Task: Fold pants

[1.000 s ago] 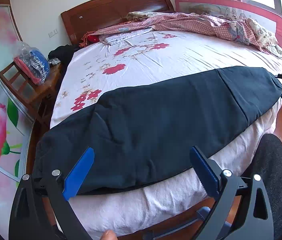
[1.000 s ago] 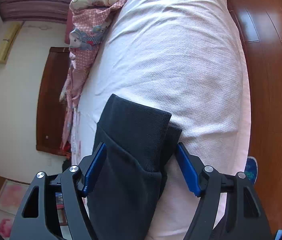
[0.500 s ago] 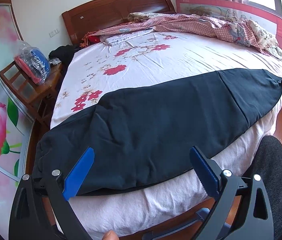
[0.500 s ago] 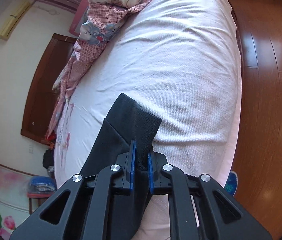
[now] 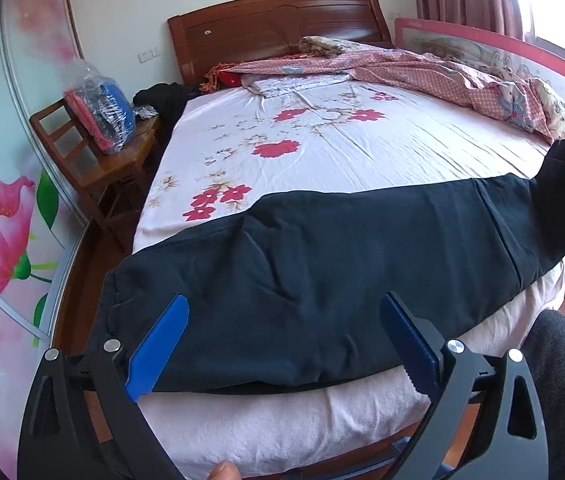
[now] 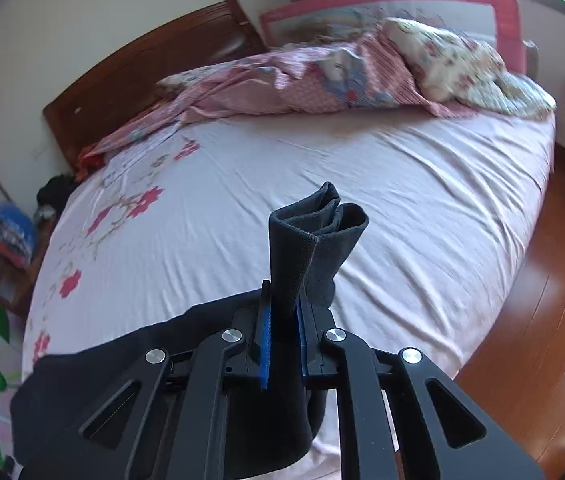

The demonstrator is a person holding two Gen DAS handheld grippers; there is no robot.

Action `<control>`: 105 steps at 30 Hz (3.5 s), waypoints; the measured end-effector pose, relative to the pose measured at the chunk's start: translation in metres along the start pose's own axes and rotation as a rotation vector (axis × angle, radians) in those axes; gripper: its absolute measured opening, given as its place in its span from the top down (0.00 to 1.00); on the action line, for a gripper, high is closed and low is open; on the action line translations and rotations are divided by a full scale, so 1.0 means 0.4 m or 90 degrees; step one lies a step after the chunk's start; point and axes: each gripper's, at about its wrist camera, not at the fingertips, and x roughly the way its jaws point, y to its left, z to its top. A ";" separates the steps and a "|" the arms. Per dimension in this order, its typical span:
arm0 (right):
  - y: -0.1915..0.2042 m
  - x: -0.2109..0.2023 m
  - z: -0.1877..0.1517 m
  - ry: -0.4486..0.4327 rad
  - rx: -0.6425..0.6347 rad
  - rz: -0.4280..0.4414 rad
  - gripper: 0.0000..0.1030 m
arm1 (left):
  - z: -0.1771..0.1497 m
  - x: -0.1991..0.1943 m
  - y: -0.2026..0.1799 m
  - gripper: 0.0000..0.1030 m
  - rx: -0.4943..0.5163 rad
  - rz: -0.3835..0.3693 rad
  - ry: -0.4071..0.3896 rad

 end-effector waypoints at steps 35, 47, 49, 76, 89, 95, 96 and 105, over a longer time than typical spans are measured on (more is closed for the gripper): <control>0.704 0.034 -0.613 0.032 -0.687 0.033 0.63 | -0.107 0.060 0.168 0.03 -0.119 0.073 0.047; 0.522 -0.109 -0.473 0.030 -0.380 0.123 0.27 | -0.123 0.055 0.175 0.03 -0.100 0.100 0.051; 0.483 -0.108 -0.438 0.008 -0.327 0.116 0.27 | -0.126 0.051 0.201 0.03 -0.116 0.114 0.051; 0.491 -0.060 -0.372 0.083 -0.313 0.132 0.26 | -0.337 0.387 0.700 0.02 -0.676 -0.130 0.298; 0.519 -0.056 -0.388 0.106 -0.323 0.154 0.26 | -0.318 0.415 0.646 0.45 -0.722 -0.189 0.260; 0.517 -0.061 -0.383 0.098 -0.324 0.164 0.26 | -0.316 0.436 0.652 0.46 -0.762 -0.206 0.258; 0.516 -0.061 -0.381 0.100 -0.324 0.166 0.26 | -0.327 0.429 0.663 0.51 -0.765 -0.204 0.256; 0.503 -0.088 -0.343 0.069 -0.311 0.169 0.26 | -0.213 0.303 0.637 0.83 -0.672 -0.145 0.163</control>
